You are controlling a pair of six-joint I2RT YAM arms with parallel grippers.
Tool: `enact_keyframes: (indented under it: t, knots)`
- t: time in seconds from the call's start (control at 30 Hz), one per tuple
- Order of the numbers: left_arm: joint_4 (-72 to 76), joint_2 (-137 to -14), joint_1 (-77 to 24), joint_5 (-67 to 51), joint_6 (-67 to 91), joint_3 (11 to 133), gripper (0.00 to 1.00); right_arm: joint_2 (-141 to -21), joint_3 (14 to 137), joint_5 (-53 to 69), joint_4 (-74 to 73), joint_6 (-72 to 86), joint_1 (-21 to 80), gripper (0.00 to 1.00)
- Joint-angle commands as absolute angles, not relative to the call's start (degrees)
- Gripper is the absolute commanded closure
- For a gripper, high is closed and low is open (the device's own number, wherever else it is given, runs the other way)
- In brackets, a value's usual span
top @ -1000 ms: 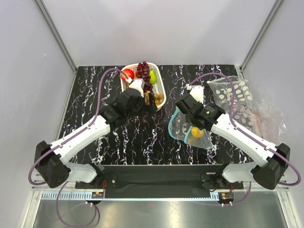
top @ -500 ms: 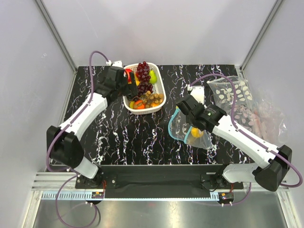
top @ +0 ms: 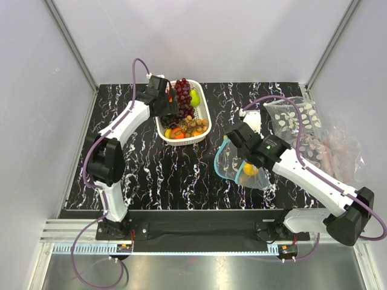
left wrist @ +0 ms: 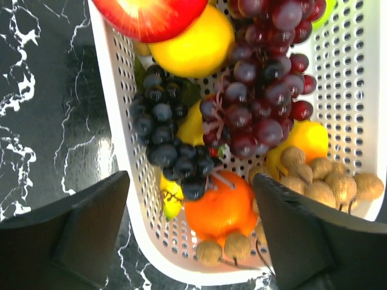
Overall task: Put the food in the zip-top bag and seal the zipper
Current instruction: Pick up the fake fruit from the bin.
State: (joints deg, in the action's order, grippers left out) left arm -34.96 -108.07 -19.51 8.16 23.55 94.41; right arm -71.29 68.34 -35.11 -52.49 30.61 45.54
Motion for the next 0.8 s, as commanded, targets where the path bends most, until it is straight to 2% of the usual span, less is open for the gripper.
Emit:
enact_keyframes:
  t: [0.0,0.03,0.4,0.77]
  knots:
    - [-33.8,-108.2,-19.2,10.6,22.4,100.8,0.03,-70.2,68.2,-34.5,-50.5,29.8,46.1,0.99]
    - [-33.7,-108.5,-19.1,10.7,21.7,101.5,0.01,-70.2,68.2,-34.4,-50.5,29.4,46.1,0.98]
    - [-33.7,-115.7,-15.6,11.8,21.3,109.8,0.01,-70.8,68.2,-33.4,-49.3,27.9,46.1,0.98]
    - [-32.9,-126.0,-12.7,6.8,19.8,119.7,0.01,-70.4,66.9,-31.4,-48.4,27.2,46.1,0.98]
